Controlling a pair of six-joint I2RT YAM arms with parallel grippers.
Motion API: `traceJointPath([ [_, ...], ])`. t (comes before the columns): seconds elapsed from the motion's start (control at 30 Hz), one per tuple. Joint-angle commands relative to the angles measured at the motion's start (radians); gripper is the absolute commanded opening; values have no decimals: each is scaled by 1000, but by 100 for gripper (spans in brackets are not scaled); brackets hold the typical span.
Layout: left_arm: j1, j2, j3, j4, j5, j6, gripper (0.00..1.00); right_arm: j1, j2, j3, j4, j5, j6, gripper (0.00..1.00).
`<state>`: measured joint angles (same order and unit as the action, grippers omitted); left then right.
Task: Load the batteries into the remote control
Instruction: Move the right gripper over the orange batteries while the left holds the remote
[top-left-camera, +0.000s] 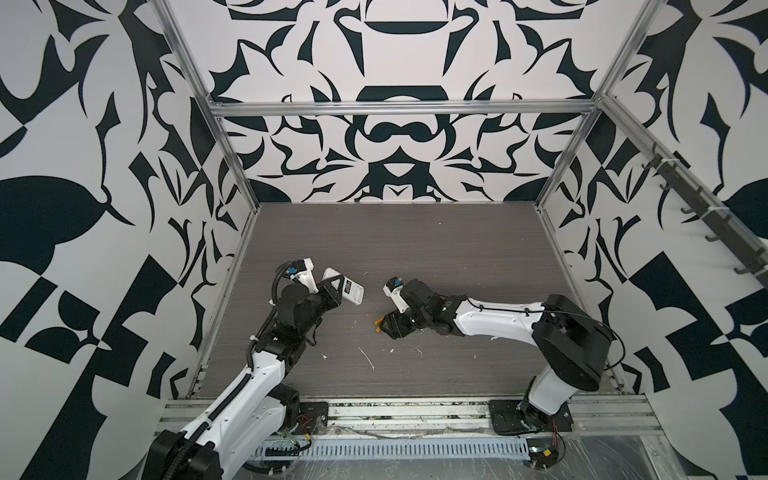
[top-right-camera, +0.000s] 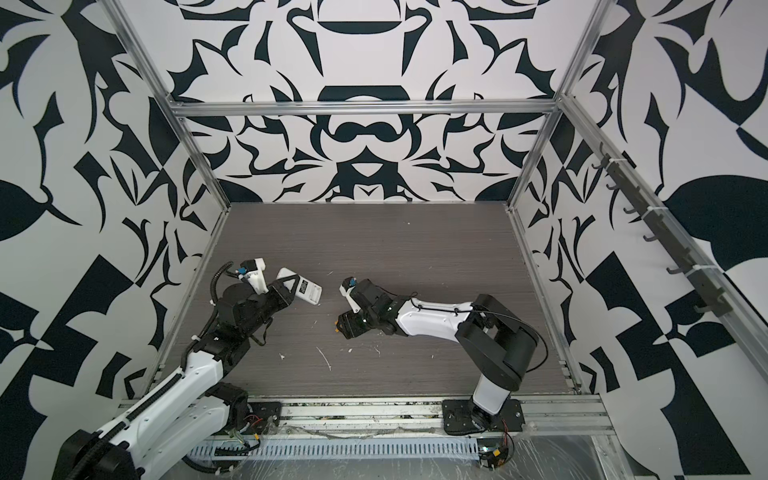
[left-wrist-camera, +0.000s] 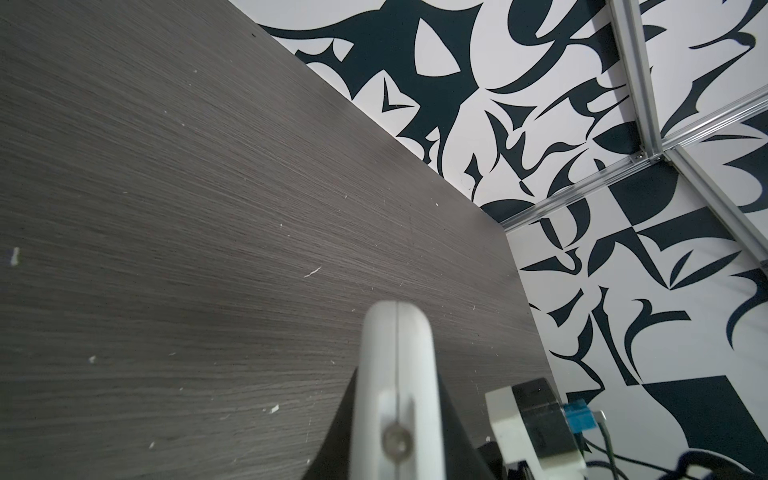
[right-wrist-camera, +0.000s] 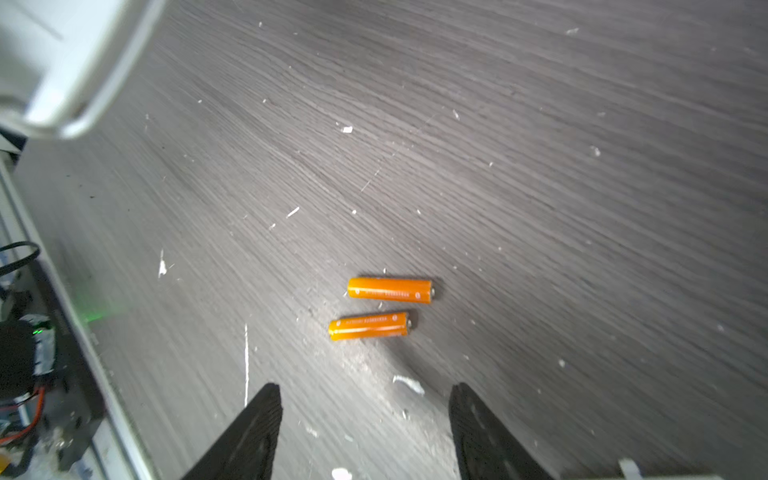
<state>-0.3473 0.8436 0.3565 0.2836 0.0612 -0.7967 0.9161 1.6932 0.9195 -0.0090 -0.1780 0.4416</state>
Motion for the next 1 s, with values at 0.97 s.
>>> traceJointPath([
  [0.97, 42, -72, -35, -16, 40, 21, 7, 82, 122, 133, -33, 234, 10, 80],
])
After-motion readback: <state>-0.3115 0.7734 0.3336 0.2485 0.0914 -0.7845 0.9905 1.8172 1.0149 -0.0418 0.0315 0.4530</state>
